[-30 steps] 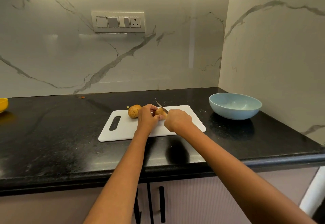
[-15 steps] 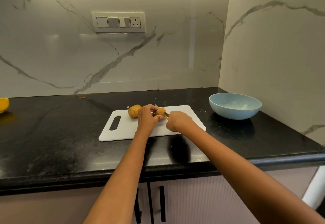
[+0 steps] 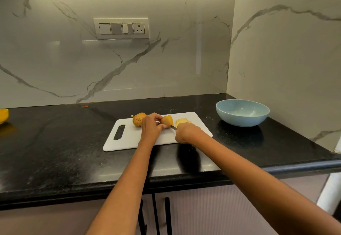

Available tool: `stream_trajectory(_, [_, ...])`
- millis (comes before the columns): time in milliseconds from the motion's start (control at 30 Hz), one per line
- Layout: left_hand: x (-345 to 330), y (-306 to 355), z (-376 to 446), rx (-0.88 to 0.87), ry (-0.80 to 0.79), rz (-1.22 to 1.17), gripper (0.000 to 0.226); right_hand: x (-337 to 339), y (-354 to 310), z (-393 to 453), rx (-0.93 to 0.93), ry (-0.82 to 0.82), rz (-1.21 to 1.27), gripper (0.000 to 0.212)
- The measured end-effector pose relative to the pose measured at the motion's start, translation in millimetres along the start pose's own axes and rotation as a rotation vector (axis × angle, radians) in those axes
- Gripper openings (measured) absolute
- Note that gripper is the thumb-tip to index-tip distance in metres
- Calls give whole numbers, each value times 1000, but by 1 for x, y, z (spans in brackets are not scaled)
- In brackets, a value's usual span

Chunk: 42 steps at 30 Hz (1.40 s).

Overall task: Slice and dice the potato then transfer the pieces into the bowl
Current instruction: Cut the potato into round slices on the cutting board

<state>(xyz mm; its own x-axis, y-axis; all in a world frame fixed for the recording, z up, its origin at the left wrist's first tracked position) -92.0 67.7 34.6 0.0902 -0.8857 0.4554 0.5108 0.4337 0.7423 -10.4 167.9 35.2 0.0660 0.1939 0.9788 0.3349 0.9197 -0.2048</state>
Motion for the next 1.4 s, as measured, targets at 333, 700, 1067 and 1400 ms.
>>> stream_trajectory(333, [-11, -8, 7, 18, -103, 104, 52, 9, 32, -7, -22, 60, 46, 31])
stream_trajectory(700, [-13, -2, 13, 44, -82, 175, 46, 42, 18, 37, 8, 468, 372, 37])
stream_trajectory(1067, [-13, -1, 16, -14, -122, 297, 52, 28, 33, 56, 83, 626, 484, 35])
stream_trajectory(1400, [-13, 1, 11, 18, -101, 94, 54, 23, 44, 58, 52, 634, 495, 36])
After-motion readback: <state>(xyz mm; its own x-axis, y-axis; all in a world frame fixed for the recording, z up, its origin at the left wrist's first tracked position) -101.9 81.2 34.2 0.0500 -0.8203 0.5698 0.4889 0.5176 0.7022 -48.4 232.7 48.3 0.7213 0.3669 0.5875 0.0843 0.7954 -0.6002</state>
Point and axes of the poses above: each hand's wrist, its own z-axis towards the middle knuckle, its own x-axis out of the back of the hand, y = z × x, the point moved 7 cm from there along z, towards the middle knuckle, and after that the axes turned 4 degrees about y, right-handed, at the moved point
